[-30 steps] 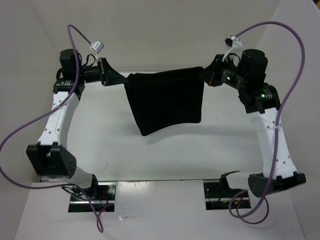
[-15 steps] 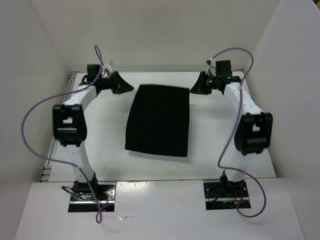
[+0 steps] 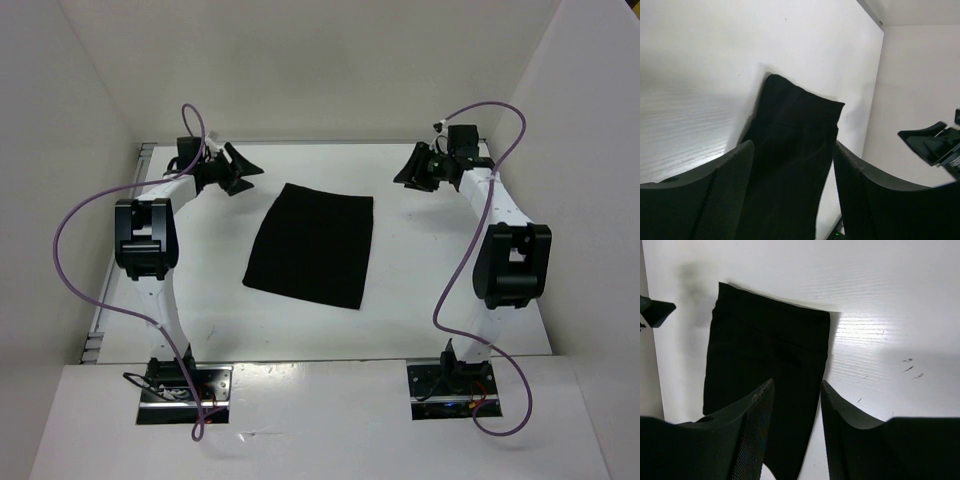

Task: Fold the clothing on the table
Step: Fold the skirt

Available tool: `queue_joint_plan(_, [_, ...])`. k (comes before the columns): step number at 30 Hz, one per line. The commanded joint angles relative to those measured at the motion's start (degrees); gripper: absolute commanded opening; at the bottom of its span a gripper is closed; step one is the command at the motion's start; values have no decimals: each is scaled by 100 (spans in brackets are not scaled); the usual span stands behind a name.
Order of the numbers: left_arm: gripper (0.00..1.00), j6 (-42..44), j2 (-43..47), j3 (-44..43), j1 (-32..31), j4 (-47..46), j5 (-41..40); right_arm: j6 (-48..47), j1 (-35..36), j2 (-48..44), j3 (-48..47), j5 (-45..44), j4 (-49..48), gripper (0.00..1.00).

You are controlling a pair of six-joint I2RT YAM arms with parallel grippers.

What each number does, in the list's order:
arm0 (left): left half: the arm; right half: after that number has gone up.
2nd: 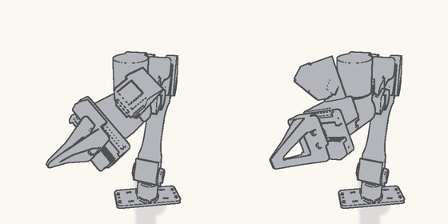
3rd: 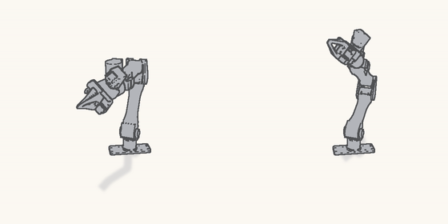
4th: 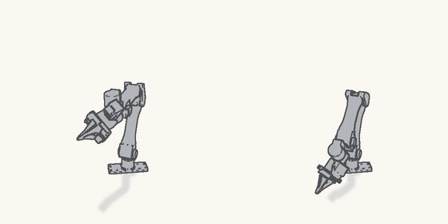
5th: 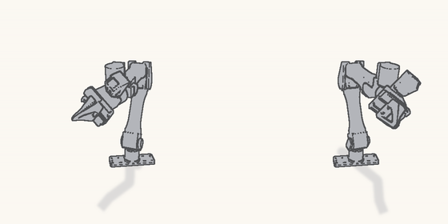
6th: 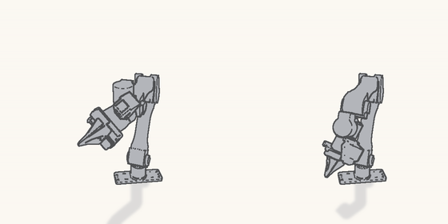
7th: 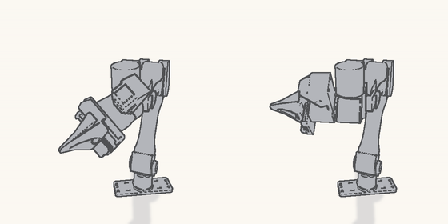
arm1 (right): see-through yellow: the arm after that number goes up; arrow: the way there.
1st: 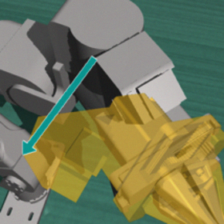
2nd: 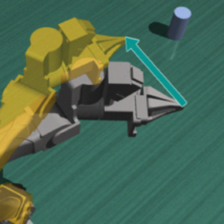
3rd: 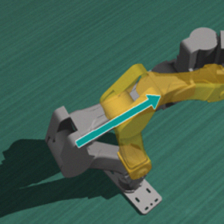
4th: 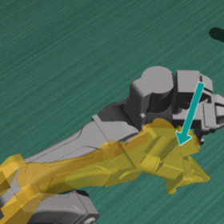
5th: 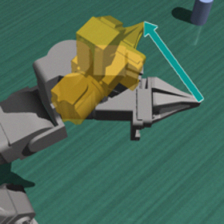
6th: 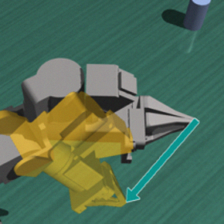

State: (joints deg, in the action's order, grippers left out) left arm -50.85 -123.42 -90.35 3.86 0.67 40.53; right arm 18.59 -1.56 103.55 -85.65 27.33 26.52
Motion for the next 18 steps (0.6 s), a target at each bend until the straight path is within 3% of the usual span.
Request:
queue_joint_plan(1, [72,461,98,-1,-192,-233,-169,56,164,191,285,61,-200,48])
queue_joint_plan(7, [72,1199,-586,-561,-412,231,-238,180,367,333,338,114,-200,48])
queue_joint_plan(18, [71,1332,-1290,-1080,-710,109,-608,286,472,61,751,246,-95,48])
